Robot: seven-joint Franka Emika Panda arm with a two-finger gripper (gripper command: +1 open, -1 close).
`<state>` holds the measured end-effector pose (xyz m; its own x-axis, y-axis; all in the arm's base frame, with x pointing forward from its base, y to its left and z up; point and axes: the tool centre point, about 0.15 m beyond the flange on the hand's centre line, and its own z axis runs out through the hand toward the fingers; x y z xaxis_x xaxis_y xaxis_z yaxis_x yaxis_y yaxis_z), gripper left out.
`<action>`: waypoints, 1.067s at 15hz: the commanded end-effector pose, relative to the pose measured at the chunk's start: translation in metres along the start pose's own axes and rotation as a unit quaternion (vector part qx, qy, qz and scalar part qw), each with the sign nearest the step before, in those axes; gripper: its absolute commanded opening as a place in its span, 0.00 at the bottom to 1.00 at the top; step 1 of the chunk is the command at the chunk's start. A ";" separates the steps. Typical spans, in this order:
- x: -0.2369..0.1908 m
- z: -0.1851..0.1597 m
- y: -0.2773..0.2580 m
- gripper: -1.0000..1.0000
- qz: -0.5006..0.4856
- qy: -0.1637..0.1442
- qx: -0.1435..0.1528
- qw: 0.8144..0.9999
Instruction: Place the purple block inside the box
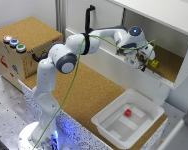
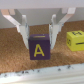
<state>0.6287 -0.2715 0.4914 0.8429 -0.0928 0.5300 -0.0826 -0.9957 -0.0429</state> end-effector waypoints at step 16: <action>-0.266 -0.113 0.073 0.00 -0.158 0.011 0.035 0.987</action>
<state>0.3829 -0.3113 0.4638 0.8352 0.1509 0.5289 0.1527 -0.9874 0.0407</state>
